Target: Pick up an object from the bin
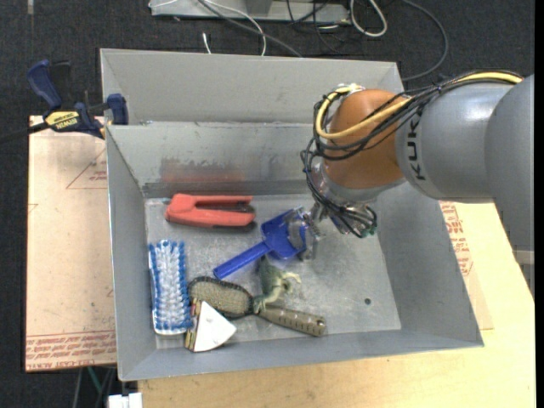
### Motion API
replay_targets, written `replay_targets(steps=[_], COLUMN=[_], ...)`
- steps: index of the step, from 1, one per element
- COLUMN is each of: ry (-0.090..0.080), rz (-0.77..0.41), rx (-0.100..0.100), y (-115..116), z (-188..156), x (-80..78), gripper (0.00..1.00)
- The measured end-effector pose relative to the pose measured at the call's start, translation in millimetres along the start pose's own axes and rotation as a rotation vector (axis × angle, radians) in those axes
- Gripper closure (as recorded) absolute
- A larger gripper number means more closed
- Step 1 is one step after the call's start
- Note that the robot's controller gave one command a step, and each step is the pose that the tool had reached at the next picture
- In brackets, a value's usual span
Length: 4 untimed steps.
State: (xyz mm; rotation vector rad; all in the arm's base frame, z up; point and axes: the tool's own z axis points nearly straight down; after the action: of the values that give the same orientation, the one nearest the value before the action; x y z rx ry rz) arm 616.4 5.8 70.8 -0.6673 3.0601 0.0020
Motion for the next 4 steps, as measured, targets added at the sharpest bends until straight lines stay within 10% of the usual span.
replay_targets(steps=[1, 2, 3, 4], ry=[0.000, 0.000, 0.000, 0.000], rz=[0.000, 0.000, 0.000, 0.000], rx=[0.000, 0.000, 0.000, 0.000], y=[-0.1, -0.2, -0.3, -0.3], z=[0.0, 0.1, 0.1, 0.0], x=[0.1, 0.1, 0.2, 0.2], gripper=[1.00, 0.00, 1.00, 1.00])
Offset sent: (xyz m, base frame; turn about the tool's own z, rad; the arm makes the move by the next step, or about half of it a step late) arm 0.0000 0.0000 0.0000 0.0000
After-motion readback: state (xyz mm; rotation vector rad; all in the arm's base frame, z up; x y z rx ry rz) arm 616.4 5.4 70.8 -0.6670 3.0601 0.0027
